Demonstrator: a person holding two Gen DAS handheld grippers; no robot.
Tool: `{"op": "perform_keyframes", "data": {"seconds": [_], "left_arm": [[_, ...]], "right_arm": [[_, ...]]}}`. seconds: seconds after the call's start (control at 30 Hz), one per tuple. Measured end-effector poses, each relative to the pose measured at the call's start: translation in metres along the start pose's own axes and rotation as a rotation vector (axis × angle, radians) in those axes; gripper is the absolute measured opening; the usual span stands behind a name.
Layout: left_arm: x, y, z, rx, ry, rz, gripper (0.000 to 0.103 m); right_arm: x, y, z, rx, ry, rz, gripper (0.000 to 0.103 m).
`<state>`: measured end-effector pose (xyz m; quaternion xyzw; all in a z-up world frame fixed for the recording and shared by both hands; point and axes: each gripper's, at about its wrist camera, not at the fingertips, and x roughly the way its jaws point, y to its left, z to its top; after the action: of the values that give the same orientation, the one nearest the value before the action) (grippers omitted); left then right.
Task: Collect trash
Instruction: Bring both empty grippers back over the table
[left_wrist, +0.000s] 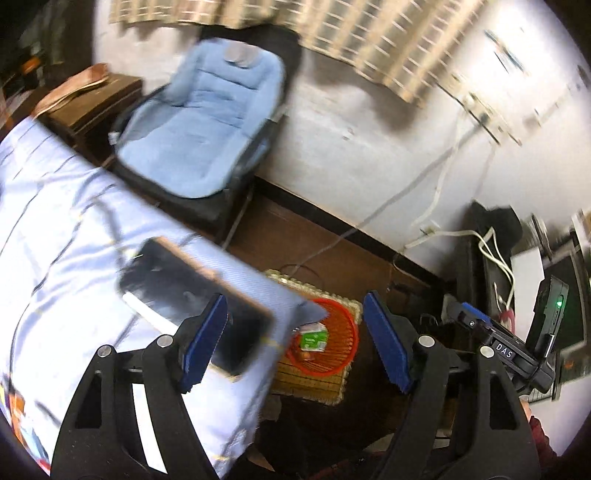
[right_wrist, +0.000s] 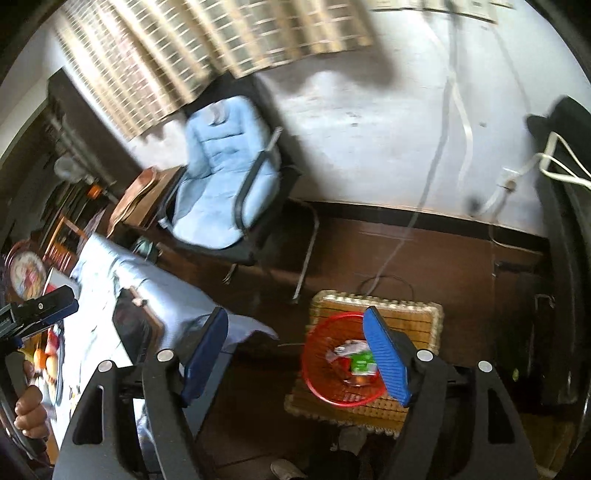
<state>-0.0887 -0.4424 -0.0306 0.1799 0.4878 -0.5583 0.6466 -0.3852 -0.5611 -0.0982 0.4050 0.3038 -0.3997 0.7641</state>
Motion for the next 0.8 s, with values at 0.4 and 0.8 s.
{"op": "perform_keyframes", "data": {"seconds": [0.4, 0.8], "left_arm": [[-0.098, 0.134, -0.075, -0.330, -0.118, 0.174, 0.074], [-0.197, 0.225, -0.192, -0.602, -0.203, 0.314, 0.074]], "right_arm": [[0.032, 0.146, -0.009, -0.278, 0.090, 0.178, 0.076], [0.039, 0.275, -0.075, -0.470, 0.192, 0.309, 0.080]]}}
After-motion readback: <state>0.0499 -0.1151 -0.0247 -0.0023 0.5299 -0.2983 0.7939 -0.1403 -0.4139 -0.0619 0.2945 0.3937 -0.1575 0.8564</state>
